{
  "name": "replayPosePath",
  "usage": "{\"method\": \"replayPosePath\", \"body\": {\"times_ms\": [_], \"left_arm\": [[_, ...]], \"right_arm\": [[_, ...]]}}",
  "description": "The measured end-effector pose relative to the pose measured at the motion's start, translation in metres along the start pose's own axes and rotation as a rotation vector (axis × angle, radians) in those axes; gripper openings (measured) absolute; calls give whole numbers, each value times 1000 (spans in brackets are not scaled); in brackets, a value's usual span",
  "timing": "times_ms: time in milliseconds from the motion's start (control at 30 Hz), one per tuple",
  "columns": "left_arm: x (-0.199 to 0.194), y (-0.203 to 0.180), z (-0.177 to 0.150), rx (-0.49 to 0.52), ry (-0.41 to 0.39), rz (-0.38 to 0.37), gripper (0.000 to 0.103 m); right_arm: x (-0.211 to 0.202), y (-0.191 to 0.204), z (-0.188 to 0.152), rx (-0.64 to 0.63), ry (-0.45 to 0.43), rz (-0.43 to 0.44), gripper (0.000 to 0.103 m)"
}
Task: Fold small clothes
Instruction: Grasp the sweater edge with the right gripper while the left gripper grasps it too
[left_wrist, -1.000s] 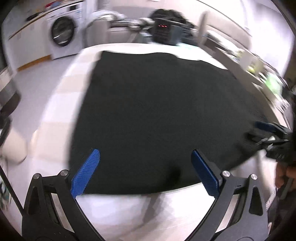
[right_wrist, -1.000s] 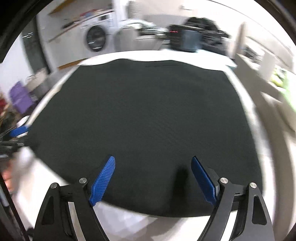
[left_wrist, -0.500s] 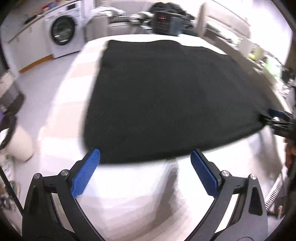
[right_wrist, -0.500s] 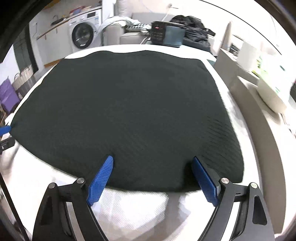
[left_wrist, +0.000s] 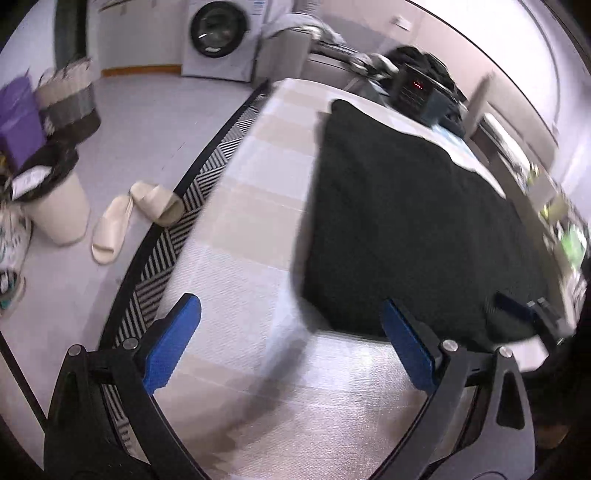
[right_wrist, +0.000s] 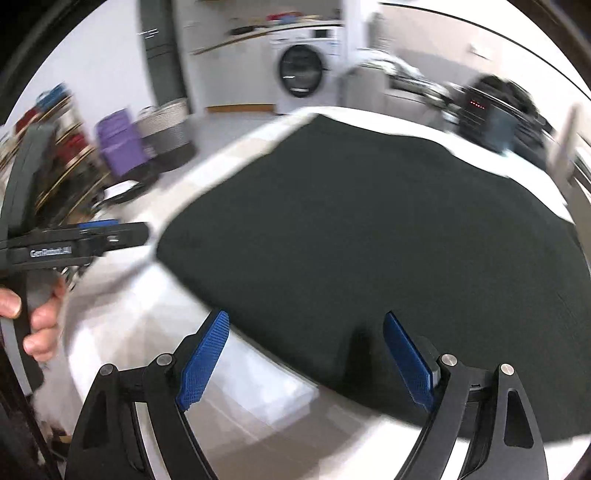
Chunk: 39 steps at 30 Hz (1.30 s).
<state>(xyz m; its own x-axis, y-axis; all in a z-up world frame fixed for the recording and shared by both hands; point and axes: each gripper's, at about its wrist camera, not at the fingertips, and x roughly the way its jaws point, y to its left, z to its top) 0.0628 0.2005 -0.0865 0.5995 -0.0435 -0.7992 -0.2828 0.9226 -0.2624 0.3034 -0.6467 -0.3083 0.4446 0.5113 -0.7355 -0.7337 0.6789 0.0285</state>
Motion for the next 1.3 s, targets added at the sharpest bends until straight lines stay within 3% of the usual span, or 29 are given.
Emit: {"method": "replayPosePath", "body": {"times_ms": [133,200,333,367,433,467,500,567,667,700,833,900,1033,1100,1200,1233,1300], "left_arm": [[-1,21,-4,-96,8,-11,96],[-2,30,-5,-126,-2,-9,96],[-4,48,-3,-180,-20,-14,96],[-5,51,-4,-192,-19,-19,96],[-5,57,-5,-213,-13,-31,96],[-5,58,-6,-220,-11,-41,96],[-5,57,-6,-227,-9,-56,96],[-5,54,-7,-239,-2,-106,96],[1,48,-7,-277,34,-259,96],[4,46,-8,-308,47,-337,96],[18,31,-8,-365,100,-535,96],[27,21,-6,-381,120,-592,96],[41,8,3,-415,131,-618,94],[52,1,9,-441,153,-625,83],[66,-10,15,-438,176,-562,36],[68,-14,18,-419,174,-534,15],[68,-18,21,-398,143,-495,13]], "right_arm": [[27,36,14,-71,17,53,87],[39,56,20,-119,29,52,82],[59,55,35,-197,43,40,76],[60,59,34,-212,43,36,72],[60,59,37,-219,25,46,47],[58,53,39,-204,19,61,27],[57,44,44,-154,20,94,19],[56,27,53,-33,6,164,16],[49,4,58,100,-15,239,15],[47,2,59,108,-17,244,15],[43,7,58,86,-20,244,15],[42,8,56,85,-23,244,15],[42,3,53,105,-19,274,13],[41,3,50,109,-21,304,12],[36,6,48,77,-12,323,13],[34,5,48,71,-6,314,15],[26,-7,46,81,1,302,19]]}}
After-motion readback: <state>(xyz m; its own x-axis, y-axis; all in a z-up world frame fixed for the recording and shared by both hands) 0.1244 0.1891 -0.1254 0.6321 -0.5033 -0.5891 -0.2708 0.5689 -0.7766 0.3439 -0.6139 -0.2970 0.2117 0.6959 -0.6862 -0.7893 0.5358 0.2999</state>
